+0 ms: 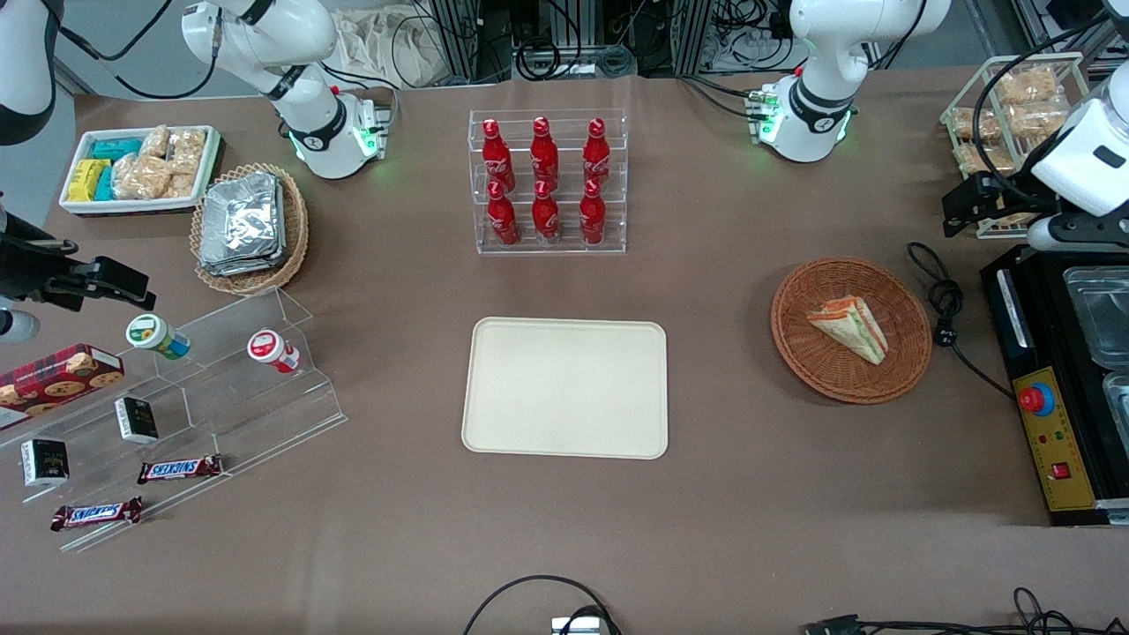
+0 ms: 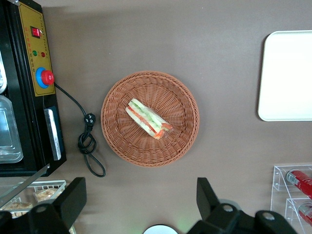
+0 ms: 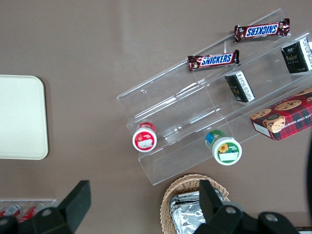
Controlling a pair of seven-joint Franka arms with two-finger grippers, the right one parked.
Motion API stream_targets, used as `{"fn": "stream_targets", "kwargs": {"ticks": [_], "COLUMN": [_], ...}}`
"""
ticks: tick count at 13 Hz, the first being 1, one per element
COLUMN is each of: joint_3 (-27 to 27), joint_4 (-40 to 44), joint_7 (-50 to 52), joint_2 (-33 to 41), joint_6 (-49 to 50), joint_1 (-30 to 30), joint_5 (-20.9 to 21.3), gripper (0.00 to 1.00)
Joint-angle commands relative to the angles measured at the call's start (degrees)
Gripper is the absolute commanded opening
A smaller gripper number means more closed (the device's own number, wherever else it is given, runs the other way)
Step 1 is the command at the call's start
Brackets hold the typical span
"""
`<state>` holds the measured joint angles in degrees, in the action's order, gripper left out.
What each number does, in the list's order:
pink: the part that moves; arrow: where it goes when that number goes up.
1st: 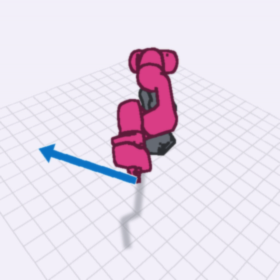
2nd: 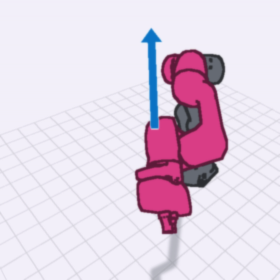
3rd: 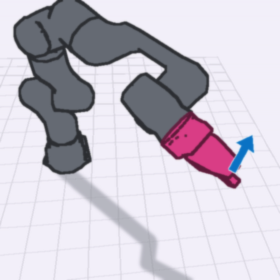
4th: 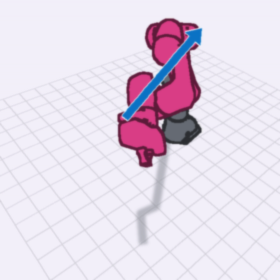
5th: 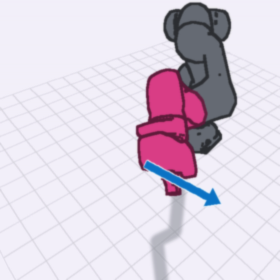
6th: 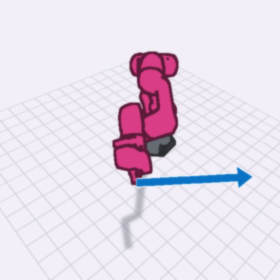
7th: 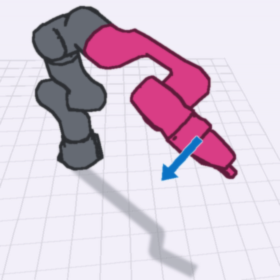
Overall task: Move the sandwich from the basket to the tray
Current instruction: 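Move the left gripper over the wrapped sandwich in the wicker basket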
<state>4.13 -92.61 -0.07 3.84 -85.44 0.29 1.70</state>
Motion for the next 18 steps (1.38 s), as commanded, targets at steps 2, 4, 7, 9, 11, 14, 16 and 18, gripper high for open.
{"fn": "stream_targets", "kwargs": {"ticks": [2, 4, 7, 9, 11, 14, 16, 18], "joint_3": [-0.61, -0.52, -0.61, -0.70, -0.79, -0.79, -0.79, -0.88], "joint_4": [0.06, -0.11, -6.06, -12.12, -19.50, -28.30, -33.05, -36.13], "joint_7": [-0.81, -0.20, 5.24, 8.66, 15.50, 24.83, 28.87, 32.57], "joint_2": [-0.06, -0.93, -0.24, 0.73, 2.31, 3.63, 3.72, 3.37], "joint_6": [0.80, 0.72, -2.60, -7.43, -15.59, -25.27, -30.20, -34.07], "joint_1": [-0.73, -0.99, -0.64, -0.47, -0.47, -0.38, -0.38, -0.38], "joint_5": [-0.48, 0.31, 0.49, 0.58, 0.67, 0.67, 0.67, 0.84], "gripper": [1.00, 1.00, 1.00, 1.00, 1.00, 1.00, 1.00, 1.00]}}
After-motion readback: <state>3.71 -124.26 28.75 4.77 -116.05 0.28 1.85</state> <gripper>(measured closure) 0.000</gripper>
